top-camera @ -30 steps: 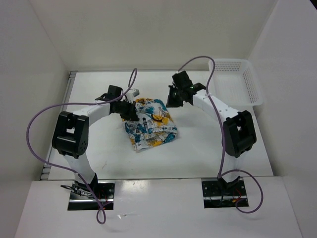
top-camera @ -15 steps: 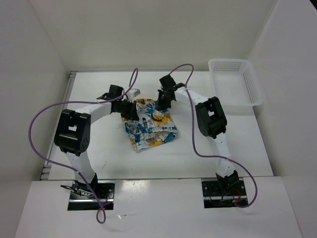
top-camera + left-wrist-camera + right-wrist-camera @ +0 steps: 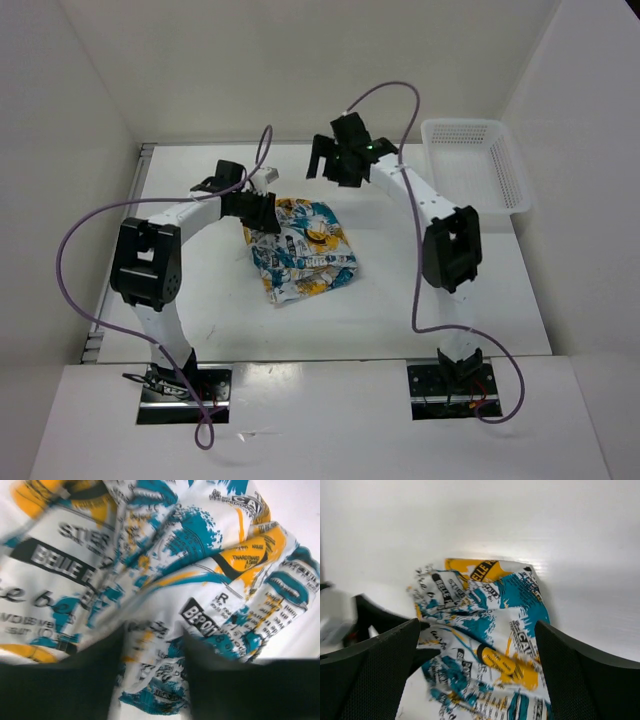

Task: Fold and stack the shorts
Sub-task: Fold the shorts

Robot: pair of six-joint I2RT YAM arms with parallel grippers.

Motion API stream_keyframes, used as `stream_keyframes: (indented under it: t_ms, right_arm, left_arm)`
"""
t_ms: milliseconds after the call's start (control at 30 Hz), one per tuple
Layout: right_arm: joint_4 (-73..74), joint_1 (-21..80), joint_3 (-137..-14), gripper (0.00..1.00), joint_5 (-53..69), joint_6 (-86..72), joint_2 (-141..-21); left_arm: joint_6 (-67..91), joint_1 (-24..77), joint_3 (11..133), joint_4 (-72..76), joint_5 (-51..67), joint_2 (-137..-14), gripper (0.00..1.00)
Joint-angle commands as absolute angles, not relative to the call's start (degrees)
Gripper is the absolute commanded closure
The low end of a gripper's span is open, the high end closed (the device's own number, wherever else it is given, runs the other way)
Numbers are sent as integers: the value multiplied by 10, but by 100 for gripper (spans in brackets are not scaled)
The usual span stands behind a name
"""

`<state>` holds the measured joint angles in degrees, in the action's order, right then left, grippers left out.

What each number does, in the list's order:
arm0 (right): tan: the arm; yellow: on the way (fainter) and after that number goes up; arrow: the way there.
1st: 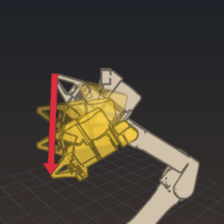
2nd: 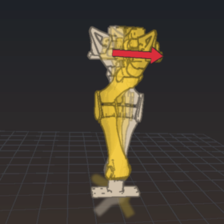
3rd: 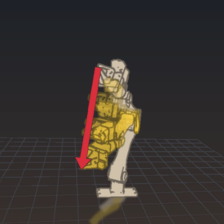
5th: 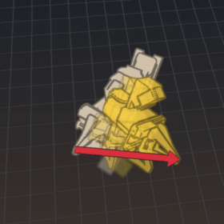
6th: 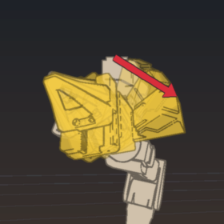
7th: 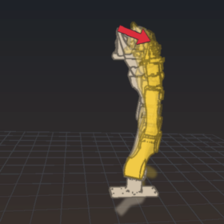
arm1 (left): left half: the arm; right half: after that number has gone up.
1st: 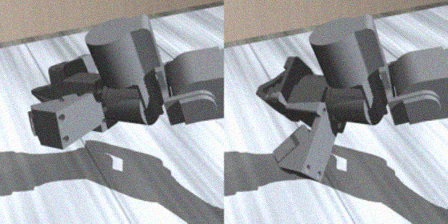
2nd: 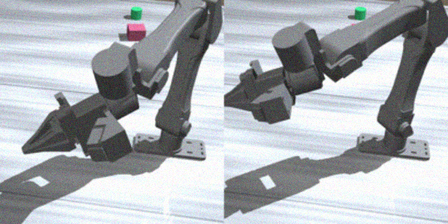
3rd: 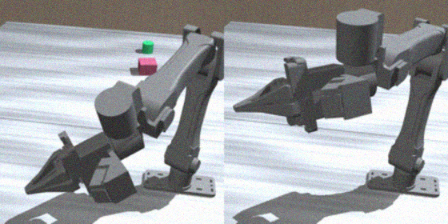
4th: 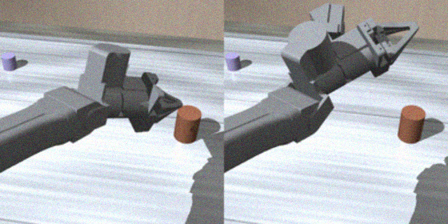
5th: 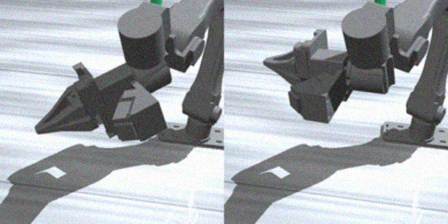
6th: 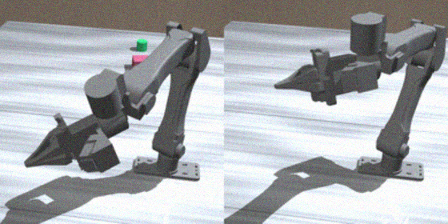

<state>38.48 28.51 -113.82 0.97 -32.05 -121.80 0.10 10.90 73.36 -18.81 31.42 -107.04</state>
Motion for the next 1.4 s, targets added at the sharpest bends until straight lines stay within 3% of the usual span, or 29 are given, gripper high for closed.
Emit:
stream_keyframes:
  t_ms: [0, 100, 133, 333, 533, 1033, 1367]
  right_arm:
    - [387, 283, -1114, 0, -57, -310, -1068]
    - [355, 276, -1022, 0, -90, -305, -1000]
    - [350, 269, -1001, 0, -98, -299, -958]
    - [358, 235, -872, 0, -152, -287, -826]
    - [413, 223, -779, 0, -234, -315, -770]
    - [397, 201, -690, 0, -254, -309, -608]
    - [433, 164, -677, 0, -206, -309, -596]
  left_arm:
    - [0, 103, 769, -196, 330, -1023, 34]
    - [0, 103, 774, -207, 330, -973, 9]
    - [0, 97, 774, -207, 330, -959, 8]
    - [0, 47, 726, -185, 341, -857, 5]
    - [0, 4, 692, -180, 341, -820, 5]
    - [0, -52, 679, -187, 282, -711, 4]
    - [0, -77, 530, -181, 150, -585, 4]
